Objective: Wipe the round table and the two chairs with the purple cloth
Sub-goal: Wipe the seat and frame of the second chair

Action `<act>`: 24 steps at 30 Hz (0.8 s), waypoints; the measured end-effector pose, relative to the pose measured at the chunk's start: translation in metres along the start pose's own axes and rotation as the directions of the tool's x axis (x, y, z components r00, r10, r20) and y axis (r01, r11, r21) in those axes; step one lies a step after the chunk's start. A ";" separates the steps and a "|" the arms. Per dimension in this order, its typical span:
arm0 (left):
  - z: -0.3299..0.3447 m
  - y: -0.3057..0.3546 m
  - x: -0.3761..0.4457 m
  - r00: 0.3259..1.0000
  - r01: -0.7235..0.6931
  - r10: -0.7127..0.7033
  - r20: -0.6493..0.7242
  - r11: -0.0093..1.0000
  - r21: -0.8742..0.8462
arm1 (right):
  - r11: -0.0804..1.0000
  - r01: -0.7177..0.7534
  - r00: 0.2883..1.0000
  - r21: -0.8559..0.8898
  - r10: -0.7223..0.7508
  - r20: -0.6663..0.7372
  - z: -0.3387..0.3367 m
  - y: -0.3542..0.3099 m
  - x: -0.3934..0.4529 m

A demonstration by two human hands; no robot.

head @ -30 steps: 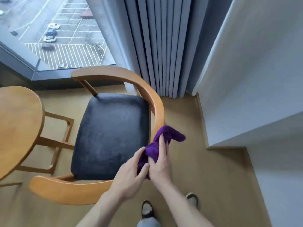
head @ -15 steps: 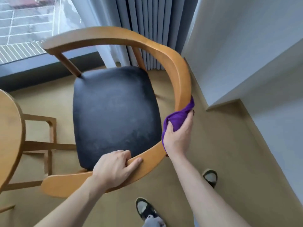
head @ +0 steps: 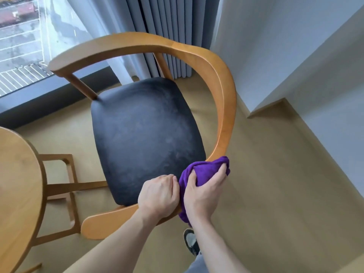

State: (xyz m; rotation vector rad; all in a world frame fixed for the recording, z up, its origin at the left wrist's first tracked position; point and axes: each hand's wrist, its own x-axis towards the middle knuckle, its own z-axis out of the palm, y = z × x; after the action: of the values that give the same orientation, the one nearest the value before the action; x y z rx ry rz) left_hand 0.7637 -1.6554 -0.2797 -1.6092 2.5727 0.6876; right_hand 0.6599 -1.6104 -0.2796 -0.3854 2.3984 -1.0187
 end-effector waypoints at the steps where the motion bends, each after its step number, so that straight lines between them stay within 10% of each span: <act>1: 0.000 0.000 0.000 1.000 -0.010 0.011 -0.018 1.000 0.005 | 1.000 0.012 1.000 0.003 -0.012 -0.021 0.002 0.001 0.002; 17: 0.000 -0.012 -0.002 0.995 0.053 -0.040 0.089 0.988 -0.146 | 0.991 0.111 0.964 -0.078 -0.126 -0.235 0.019 0.009 0.005; 24: -0.030 -0.133 -0.082 0.990 -0.115 0.101 0.095 0.981 0.154 | 0.998 0.027 0.948 -0.064 -0.045 -0.316 0.023 0.006 -0.003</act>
State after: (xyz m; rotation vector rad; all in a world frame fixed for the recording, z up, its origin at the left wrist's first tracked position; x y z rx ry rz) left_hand 0.9232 -1.6461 -0.2780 -1.3709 2.5935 0.5297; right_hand 0.6749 -1.6187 -0.2968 -0.3052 2.7222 -1.0991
